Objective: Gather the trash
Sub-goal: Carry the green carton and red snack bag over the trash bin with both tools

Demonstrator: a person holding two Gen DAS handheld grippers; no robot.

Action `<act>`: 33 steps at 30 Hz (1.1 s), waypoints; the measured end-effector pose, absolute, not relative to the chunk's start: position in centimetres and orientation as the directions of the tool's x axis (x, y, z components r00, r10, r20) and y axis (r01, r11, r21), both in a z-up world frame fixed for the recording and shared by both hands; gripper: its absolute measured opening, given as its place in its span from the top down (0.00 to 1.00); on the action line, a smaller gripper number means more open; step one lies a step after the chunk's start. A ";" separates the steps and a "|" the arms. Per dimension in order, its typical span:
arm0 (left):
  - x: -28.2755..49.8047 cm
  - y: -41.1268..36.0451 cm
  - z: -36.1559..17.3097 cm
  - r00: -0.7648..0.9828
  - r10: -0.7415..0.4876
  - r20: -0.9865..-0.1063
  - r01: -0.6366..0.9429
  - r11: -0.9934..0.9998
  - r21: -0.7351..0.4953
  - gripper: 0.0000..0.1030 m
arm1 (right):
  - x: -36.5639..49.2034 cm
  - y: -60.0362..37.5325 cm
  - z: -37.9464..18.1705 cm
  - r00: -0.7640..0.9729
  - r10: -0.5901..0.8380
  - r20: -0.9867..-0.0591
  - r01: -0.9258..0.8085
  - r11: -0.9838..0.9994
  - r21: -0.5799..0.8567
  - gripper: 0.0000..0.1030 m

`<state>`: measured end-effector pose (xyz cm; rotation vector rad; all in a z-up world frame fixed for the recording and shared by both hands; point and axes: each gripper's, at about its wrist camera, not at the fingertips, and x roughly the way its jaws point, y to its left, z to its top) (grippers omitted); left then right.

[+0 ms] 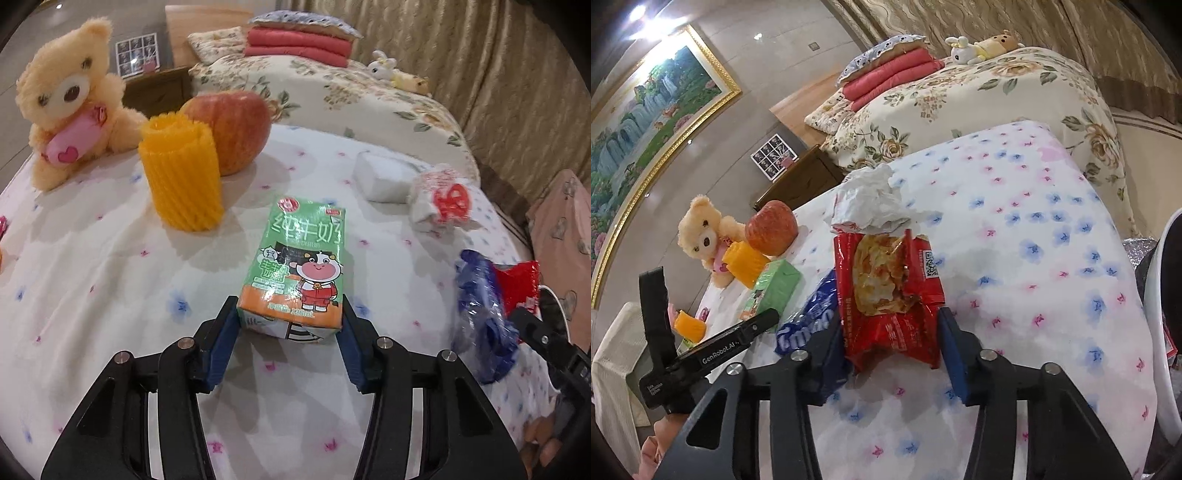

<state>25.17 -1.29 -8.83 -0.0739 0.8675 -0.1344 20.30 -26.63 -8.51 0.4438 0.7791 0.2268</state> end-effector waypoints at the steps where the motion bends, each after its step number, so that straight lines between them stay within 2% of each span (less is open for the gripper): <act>1: 24.8 -1.3 -8.7 0.643 -0.146 -0.752 0.089 0.989 -0.115 0.52 | 20.0 -26.7 -8.5 0.694 0.361 -0.623 -0.037 0.882 0.469 0.61; 12: 17.6 -1.3 -8.0 0.651 -0.223 -0.725 0.126 0.974 -0.186 0.52 | 15.8 -29.0 -7.7 0.716 0.362 -0.597 -0.032 0.871 0.490 0.63; 18: 15.6 -2.4 -8.3 0.622 -0.258 -0.740 0.163 0.966 -0.199 0.51 | 13.6 -29.7 -7.7 0.721 0.361 -0.592 -0.023 0.866 0.500 0.63; 20: 15.9 -2.7 -8.5 0.614 -0.233 -0.754 0.155 0.972 -0.175 0.41 | 13.3 -29.9 -7.8 0.720 0.359 -0.594 -0.019 0.866 0.500 0.63; 23: 16.4 -2.8 -8.8 0.615 -0.212 -0.760 0.149 0.977 -0.152 0.41 | 12.9 -29.9 -7.9 0.720 0.358 -0.595 -0.016 0.865 0.502 0.63; 26: 17.0 -3.2 -9.4 0.611 -0.188 -0.769 0.159 0.981 -0.114 0.43 | 12.7 -30.0 -8.0 0.720 0.358 -0.594 -0.015 0.864 0.503 0.63; 28: 16.8 -3.3 -9.5 0.620 -0.188 -0.761 0.170 0.980 -0.104 0.53 | 12.6 -30.0 -8.0 0.721 0.358 -0.594 -0.015 0.864 0.503 0.63; 33: 15.5 -3.2 -9.2 0.624 -0.217 -0.751 0.184 0.974 -0.129 0.53 | 11.8 -30.4 -8.0 0.724 0.356 -0.591 -0.013 0.863 0.505 0.63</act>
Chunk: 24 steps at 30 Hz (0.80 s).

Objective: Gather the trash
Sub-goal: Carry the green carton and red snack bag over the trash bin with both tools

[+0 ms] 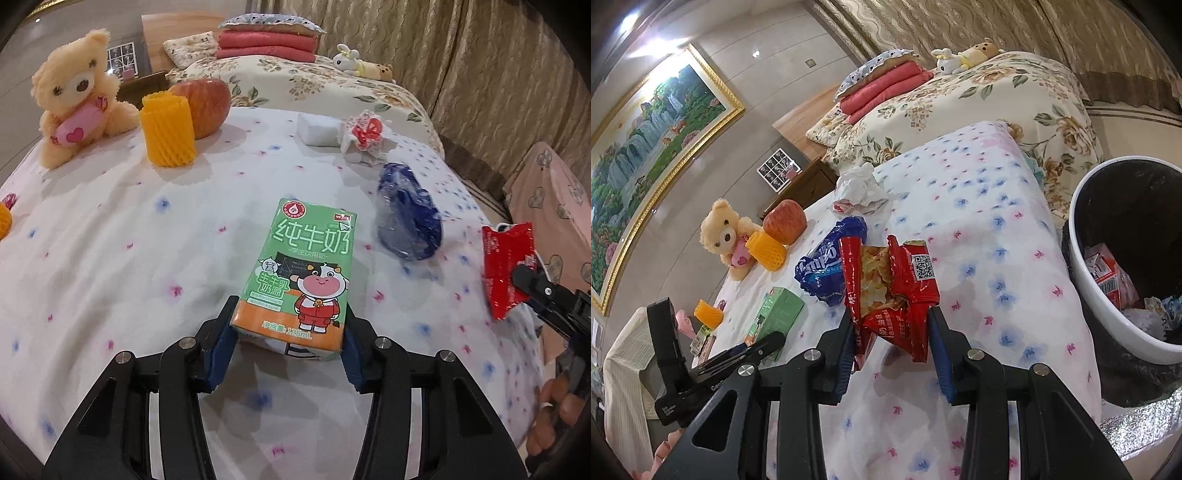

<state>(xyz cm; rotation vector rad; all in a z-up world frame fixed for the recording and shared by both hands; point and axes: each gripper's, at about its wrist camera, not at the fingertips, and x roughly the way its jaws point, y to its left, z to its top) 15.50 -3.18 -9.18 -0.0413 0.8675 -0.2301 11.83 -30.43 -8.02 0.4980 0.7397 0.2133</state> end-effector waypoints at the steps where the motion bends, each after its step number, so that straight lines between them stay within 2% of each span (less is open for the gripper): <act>1: 15.1 -3.2 -9.1 0.622 -0.223 -0.750 0.186 0.973 -0.135 0.53 | 11.7 -30.5 -8.0 0.725 0.356 -0.590 -0.013 0.863 0.505 0.63; 13: 10.6 -7.2 -7.1 0.598 -0.352 -0.721 0.318 0.929 -0.189 0.53 | 9.3 -32.5 -7.9 0.736 0.339 -0.586 0.006 0.862 0.508 0.63; 24: 10.2 -13.3 -6.6 0.563 -0.396 -0.726 0.419 0.893 -0.163 0.53 | 6.9 -36.3 -7.1 0.774 0.289 -0.563 0.053 0.857 0.512 0.63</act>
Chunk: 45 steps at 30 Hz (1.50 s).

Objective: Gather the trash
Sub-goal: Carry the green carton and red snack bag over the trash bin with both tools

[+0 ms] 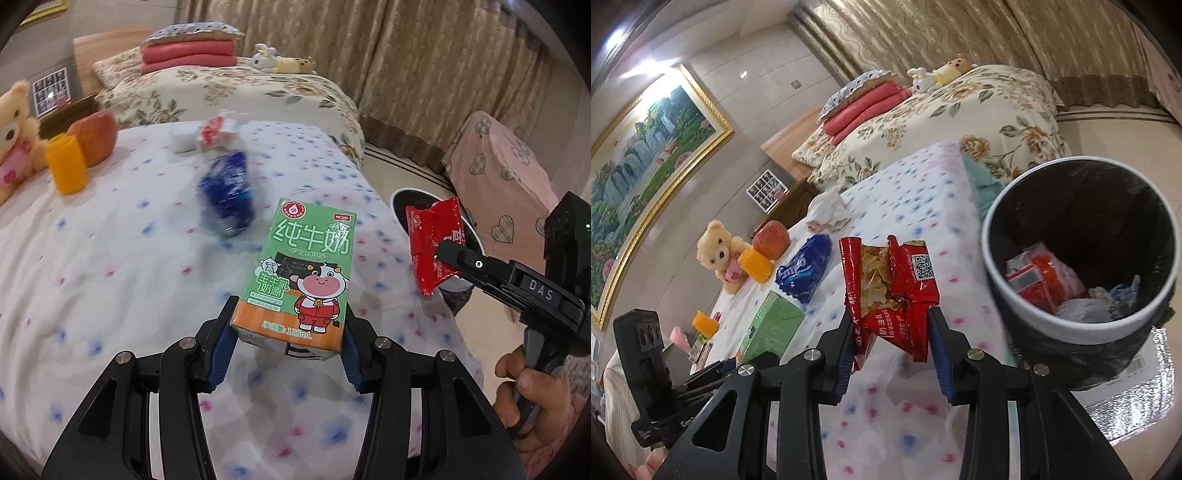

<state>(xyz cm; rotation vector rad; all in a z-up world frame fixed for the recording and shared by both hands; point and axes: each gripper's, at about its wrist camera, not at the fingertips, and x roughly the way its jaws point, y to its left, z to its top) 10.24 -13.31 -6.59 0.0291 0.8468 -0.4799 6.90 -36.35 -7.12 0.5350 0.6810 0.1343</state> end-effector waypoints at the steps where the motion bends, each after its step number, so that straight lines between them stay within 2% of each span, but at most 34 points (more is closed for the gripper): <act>1: 10.3 -13.9 -6.6 0.560 -0.398 -0.726 0.426 0.890 -0.160 0.53 | 6.7 -36.7 -7.0 0.777 0.284 -0.561 0.056 0.857 0.512 0.63; 16: 9.9 -20.3 -6.3 0.527 -0.433 -0.732 0.505 0.852 -0.140 0.53 | 4.5 -41.1 -6.9 0.804 0.224 -0.551 0.122 0.844 0.522 0.63; 30: 10.1 -23.3 -6.4 0.506 -0.446 -0.738 0.542 0.830 -0.130 0.53 | 4.0 -43.2 -6.9 0.813 0.194 -0.550 0.157 0.836 0.527 0.63; 45: 10.9 -26.6 -6.4 0.467 -0.477 -0.745 0.590 0.795 -0.139 0.53 | 4.4 -45.7 -7.7 0.800 0.124 -0.587 0.233 0.837 0.495 0.63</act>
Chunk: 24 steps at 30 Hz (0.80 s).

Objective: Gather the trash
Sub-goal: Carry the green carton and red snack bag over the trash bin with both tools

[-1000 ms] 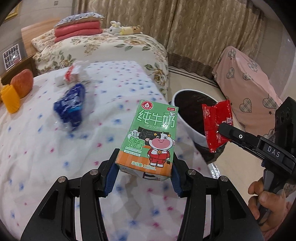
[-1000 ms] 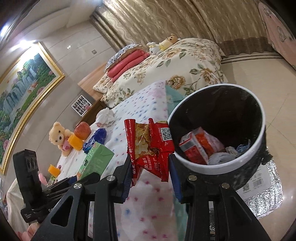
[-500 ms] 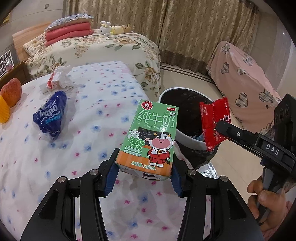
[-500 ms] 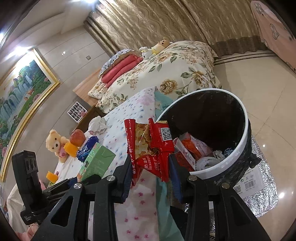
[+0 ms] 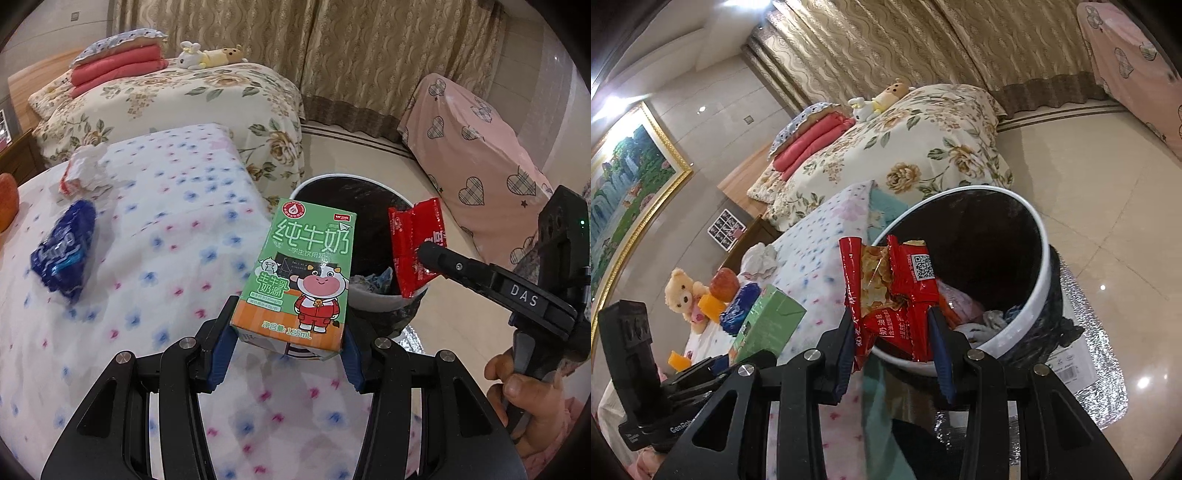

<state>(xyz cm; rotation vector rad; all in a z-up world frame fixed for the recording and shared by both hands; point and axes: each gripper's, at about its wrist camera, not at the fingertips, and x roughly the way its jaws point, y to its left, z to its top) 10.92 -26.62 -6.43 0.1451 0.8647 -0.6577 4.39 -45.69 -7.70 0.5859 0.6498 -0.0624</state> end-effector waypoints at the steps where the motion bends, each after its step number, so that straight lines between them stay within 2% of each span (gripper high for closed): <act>1: 11.0 -27.0 -6.4 0.460 -0.480 -0.747 0.594 0.792 -0.143 0.53 | 4.5 -45.9 -7.8 0.798 0.117 -0.591 0.240 0.837 0.491 0.63; 24: 14.4 -32.5 -7.5 0.391 -0.477 -0.787 0.623 0.767 -0.156 0.53 | 6.8 -49.7 -8.0 0.756 0.066 -0.651 0.301 0.848 0.436 0.63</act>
